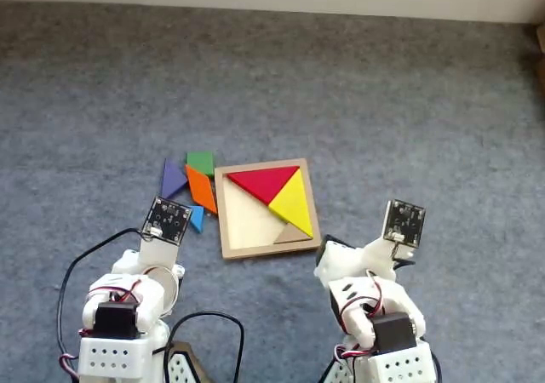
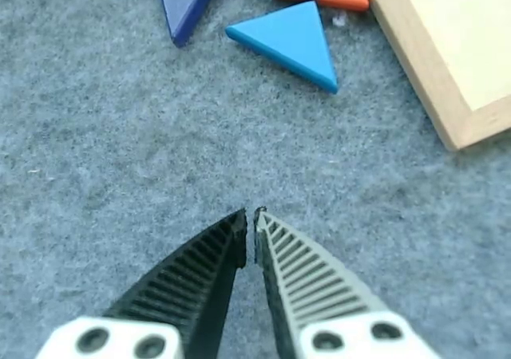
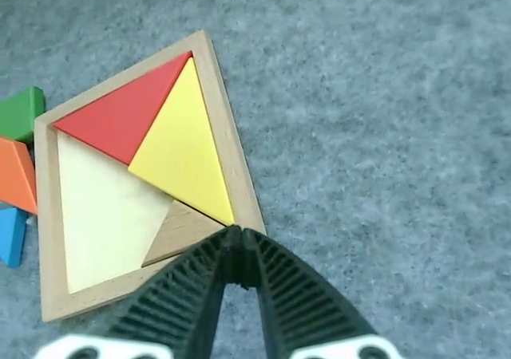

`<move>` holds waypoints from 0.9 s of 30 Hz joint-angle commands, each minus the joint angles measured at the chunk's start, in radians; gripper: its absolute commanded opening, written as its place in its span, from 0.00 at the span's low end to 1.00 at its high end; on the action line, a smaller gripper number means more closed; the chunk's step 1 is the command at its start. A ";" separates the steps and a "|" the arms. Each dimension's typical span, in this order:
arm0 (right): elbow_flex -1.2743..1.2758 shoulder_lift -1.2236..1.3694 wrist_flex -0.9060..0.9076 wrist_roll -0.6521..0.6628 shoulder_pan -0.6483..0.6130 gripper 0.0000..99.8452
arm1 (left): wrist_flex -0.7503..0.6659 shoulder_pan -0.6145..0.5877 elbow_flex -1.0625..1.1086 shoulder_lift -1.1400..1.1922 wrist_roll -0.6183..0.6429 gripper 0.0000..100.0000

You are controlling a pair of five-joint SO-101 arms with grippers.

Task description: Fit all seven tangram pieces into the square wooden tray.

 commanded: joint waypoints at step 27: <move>0.105 -0.015 -0.010 0.014 0.013 0.00 | -0.083 -0.147 -0.667 0.475 -0.226 0.10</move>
